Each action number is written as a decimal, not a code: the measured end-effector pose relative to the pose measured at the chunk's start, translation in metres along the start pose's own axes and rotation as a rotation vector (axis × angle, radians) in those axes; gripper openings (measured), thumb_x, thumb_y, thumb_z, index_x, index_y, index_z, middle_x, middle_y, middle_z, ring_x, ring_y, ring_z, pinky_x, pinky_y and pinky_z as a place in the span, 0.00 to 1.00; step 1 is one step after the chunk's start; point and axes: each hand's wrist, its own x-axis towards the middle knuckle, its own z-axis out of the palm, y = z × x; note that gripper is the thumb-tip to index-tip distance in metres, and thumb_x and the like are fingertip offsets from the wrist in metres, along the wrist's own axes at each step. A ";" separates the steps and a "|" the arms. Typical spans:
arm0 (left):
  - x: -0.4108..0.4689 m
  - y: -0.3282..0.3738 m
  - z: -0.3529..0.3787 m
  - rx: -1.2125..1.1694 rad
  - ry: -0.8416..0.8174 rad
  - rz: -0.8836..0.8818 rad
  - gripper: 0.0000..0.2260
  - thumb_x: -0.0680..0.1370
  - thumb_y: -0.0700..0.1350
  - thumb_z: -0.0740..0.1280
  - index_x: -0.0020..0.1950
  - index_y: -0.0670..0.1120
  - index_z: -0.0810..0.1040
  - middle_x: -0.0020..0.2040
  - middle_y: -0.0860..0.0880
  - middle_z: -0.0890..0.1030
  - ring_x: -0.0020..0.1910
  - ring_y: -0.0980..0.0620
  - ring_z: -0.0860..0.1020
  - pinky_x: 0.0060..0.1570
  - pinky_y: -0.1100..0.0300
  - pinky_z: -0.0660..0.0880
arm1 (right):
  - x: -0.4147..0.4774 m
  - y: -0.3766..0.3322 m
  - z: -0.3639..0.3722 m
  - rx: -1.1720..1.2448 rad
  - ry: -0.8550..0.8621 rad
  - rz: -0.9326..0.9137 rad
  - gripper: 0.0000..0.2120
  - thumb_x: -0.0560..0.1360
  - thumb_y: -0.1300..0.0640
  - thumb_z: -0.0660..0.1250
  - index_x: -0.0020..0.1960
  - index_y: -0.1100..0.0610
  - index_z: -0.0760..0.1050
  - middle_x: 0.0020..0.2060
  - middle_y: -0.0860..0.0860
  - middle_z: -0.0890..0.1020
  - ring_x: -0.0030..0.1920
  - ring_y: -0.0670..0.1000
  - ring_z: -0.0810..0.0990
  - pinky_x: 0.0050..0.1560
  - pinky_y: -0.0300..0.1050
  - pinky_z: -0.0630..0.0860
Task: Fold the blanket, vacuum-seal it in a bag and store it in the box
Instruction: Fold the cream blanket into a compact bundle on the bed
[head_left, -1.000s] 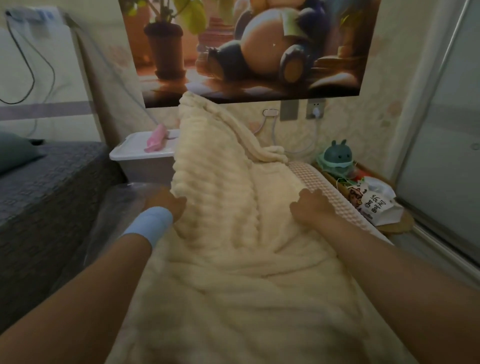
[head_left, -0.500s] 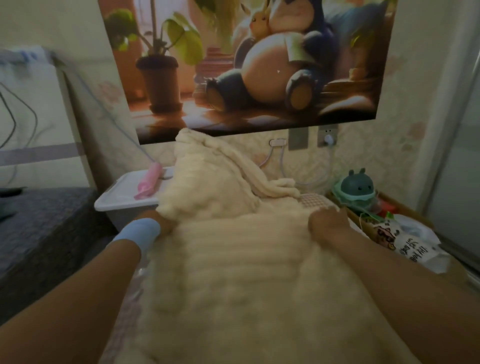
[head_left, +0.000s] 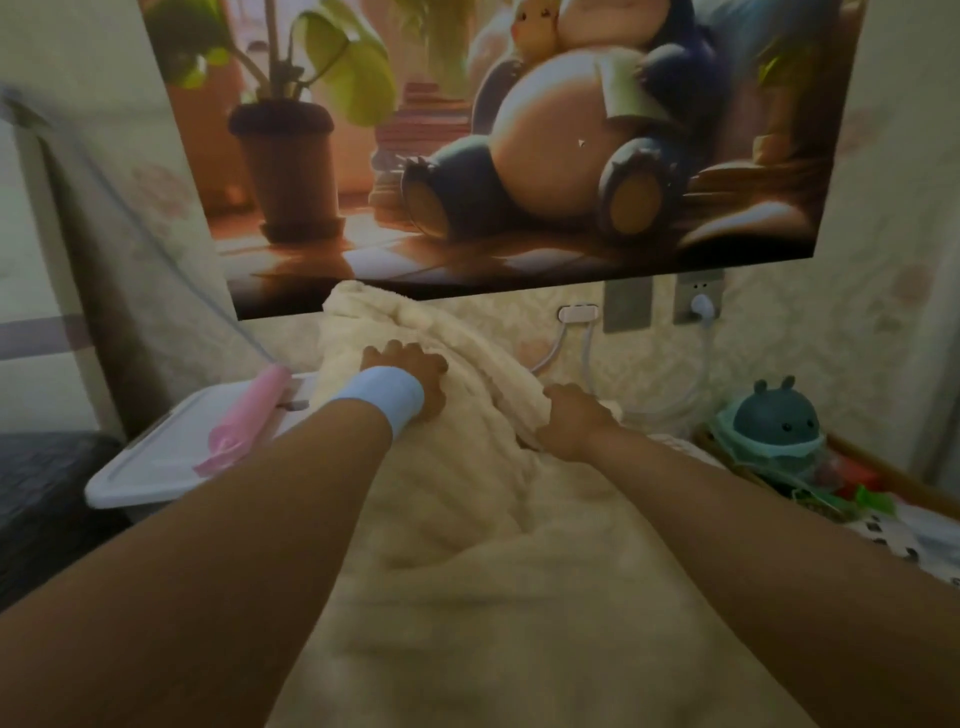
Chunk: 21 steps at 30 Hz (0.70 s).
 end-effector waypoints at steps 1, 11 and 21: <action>0.006 -0.001 0.006 -0.004 -0.047 -0.004 0.24 0.80 0.54 0.55 0.77 0.53 0.59 0.76 0.45 0.59 0.74 0.41 0.58 0.71 0.44 0.56 | 0.012 -0.002 0.008 0.010 0.007 0.012 0.33 0.75 0.44 0.68 0.74 0.57 0.62 0.70 0.57 0.68 0.67 0.60 0.71 0.64 0.56 0.72; 0.026 -0.016 0.014 -0.122 -0.134 -0.036 0.25 0.79 0.58 0.57 0.76 0.56 0.61 0.75 0.48 0.63 0.72 0.42 0.64 0.71 0.43 0.59 | 0.090 0.012 0.058 0.311 -0.178 0.110 0.59 0.65 0.35 0.74 0.80 0.48 0.38 0.68 0.51 0.69 0.69 0.59 0.72 0.68 0.53 0.71; -0.030 0.016 -0.019 0.122 0.421 0.404 0.47 0.70 0.50 0.70 0.77 0.55 0.40 0.79 0.47 0.42 0.77 0.45 0.43 0.75 0.46 0.47 | -0.037 -0.019 -0.035 0.012 0.374 -0.537 0.16 0.73 0.55 0.67 0.60 0.56 0.79 0.59 0.53 0.79 0.53 0.57 0.79 0.50 0.51 0.77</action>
